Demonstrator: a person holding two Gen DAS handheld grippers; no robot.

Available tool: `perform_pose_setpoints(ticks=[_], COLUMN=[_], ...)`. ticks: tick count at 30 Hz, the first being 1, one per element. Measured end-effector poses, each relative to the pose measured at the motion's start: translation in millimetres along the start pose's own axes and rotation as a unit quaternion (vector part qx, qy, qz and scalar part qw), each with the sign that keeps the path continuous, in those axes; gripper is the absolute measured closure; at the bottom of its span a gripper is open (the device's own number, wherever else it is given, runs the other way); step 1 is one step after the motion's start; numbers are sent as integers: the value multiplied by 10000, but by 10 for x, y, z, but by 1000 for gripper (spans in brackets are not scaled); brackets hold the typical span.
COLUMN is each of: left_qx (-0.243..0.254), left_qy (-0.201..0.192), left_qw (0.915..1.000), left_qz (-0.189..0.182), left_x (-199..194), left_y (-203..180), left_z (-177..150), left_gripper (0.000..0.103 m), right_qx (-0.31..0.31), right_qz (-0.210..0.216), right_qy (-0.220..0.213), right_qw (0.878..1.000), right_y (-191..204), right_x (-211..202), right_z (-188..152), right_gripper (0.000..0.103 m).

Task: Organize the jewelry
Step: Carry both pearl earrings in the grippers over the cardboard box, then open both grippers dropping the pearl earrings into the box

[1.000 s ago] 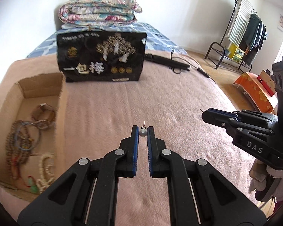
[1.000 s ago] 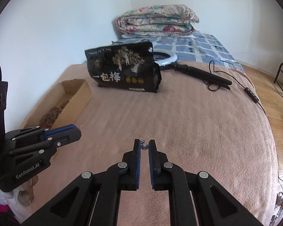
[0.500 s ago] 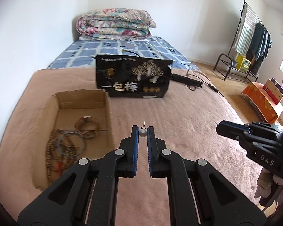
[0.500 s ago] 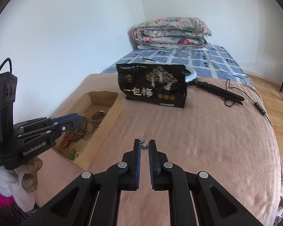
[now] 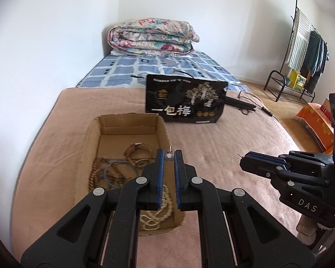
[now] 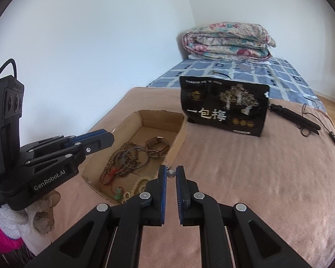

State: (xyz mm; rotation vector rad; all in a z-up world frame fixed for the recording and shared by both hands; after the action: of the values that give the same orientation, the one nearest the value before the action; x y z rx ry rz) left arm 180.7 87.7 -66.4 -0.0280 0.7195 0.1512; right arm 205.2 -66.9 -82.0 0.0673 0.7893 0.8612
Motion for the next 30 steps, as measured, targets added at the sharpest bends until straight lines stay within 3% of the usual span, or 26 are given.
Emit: perform_pose_setpoints(ticks=[12, 26, 30], left_qx=[-263, -459, -509], left_qy=[124, 286, 274], left_qw=[9994, 9982, 9978], left_qz=[187, 276, 325], left_x=[197, 354, 355], left_y=[344, 457, 477], left_z=[64, 135, 148], left_gripper=[97, 96, 96], right_qx=[-188, -204, -200], right_qz=[401, 629, 642], right_qy=[151, 363, 369], right_qw=[9989, 9972, 9971], right_y=[318, 398, 399], right_x=[451, 731, 746], right_z=[90, 46, 34], right_gripper=[97, 95, 70])
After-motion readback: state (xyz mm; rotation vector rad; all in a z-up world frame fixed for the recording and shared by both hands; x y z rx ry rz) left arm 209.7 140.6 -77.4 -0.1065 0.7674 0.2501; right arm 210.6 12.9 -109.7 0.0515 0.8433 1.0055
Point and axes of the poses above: each gripper's, at about its wrist camera, not at the fingertips, and x roughly the way its jaws point, y to its left, z to its top, the point moved 1 cm from there along x, roughly the way its jaws point, and after that the axes turned 13 degrees about z, right-handed, at the moved point
